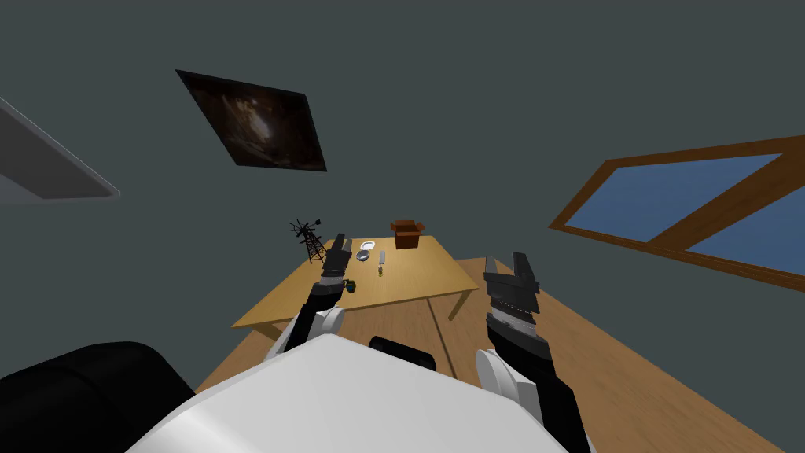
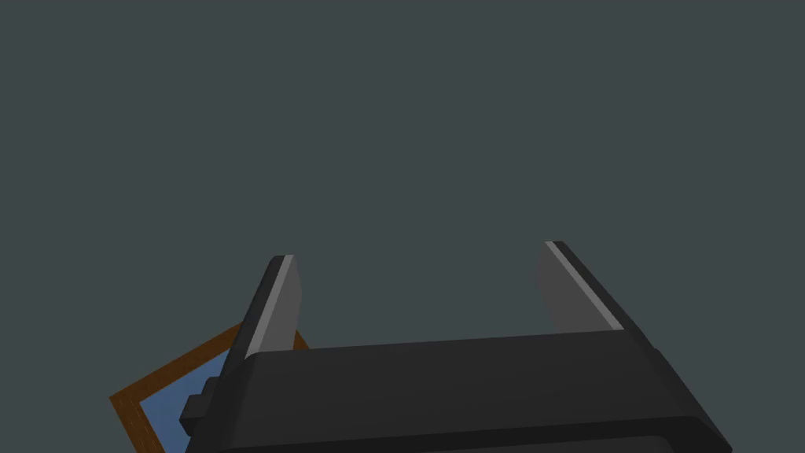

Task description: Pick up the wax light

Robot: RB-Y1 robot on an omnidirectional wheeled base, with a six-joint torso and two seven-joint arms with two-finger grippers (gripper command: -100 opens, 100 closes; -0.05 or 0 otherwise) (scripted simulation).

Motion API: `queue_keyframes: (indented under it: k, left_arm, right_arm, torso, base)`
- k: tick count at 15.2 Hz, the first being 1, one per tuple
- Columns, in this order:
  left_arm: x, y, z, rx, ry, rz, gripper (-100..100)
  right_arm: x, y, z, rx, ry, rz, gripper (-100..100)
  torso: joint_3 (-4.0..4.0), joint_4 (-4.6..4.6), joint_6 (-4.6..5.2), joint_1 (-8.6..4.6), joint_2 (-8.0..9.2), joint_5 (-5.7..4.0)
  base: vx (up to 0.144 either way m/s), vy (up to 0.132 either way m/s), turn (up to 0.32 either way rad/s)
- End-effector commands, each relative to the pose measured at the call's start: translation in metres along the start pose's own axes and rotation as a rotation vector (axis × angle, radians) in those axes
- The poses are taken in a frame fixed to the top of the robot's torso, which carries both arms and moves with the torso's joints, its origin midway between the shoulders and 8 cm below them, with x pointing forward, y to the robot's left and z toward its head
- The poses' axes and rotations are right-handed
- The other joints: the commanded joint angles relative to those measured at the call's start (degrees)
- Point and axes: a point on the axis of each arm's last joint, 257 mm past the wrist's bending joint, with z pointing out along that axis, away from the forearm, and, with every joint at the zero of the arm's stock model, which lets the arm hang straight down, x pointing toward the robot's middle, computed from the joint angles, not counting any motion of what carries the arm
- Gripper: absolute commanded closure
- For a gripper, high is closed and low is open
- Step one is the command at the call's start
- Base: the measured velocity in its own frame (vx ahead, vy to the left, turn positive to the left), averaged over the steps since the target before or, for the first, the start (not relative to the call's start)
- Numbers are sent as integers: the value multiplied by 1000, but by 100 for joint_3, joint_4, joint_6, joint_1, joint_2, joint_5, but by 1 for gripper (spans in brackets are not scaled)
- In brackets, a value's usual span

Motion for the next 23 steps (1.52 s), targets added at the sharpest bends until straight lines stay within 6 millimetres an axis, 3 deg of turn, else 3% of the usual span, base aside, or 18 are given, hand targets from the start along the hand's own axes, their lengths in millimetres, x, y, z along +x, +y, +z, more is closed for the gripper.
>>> queue_keyframes:
  k: [1,8,12,23]
  left_arm:
    - [5,5,0,-5,33,13,-100]
    - [23,46,-4,-69,150,76,-100]
    - [32,86,-8,-136,213,125,-100]
    - [40,170,-21,-286,304,224,-100]
  right_arm:
    - [0,0,0,0,0,0,0]
    - [0,0,0,0,0,0,0]
    - [0,0,0,0,0,0,0]
    - [0,0,0,0,0,0,0]
  torso:
    - [0,0,0,0,0,0]
    - [1,0,2,4,2,1]
    - [1,0,1,3,2,1]
    - [1,0,0,2,1,1]
  base:
    - [-1,-1,-16]
    - [-7,1,-47]
    - [-10,2,-60]
    - [-9,2,-56]
